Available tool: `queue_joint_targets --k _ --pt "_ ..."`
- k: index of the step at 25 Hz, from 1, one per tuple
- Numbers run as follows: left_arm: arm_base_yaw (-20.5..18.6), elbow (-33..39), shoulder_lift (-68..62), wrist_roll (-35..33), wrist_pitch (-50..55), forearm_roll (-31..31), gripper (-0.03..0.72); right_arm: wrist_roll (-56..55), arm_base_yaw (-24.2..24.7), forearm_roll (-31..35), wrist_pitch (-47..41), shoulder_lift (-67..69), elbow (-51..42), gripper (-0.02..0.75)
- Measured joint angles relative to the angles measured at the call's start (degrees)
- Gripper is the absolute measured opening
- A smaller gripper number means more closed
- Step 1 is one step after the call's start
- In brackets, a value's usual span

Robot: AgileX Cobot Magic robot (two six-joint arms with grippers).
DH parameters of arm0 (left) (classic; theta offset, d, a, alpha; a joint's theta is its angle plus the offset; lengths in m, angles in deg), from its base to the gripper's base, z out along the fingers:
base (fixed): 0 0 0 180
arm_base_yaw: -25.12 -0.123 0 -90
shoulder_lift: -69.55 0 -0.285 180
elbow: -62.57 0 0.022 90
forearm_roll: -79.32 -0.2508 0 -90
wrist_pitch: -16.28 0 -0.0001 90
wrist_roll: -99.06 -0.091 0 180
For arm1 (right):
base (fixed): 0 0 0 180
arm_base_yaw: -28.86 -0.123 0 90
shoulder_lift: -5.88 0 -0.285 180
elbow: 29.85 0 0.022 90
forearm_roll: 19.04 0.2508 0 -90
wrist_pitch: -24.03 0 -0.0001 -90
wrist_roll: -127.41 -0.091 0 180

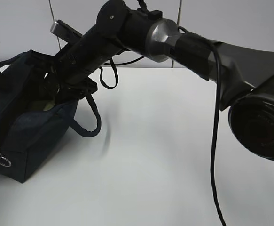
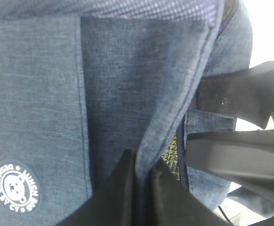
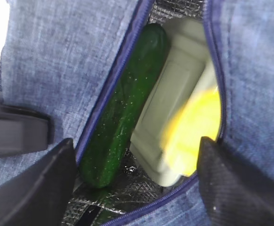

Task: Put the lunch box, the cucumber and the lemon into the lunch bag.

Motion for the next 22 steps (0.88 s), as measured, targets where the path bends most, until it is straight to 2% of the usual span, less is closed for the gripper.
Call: queue_joint_targets --k 10,17,22 --pt "0.0 0.0 0.0 -0.1 0.0 -0.2 0.01 1.4 1.5 0.9 -5.1 0.0 0.0 0.473" --pt "0.0 0.0 0.0 -0.1 0.0 -1.4 0.008 1.5 3.1 0.6 -10.2 -0.9 3.1 0.455" --pt "0.0 0.0 0.0 -0.1 0.0 -2.1 0.008 -2.1 3.1 -5.0 -14.7 -2.8 6.8 0.455"
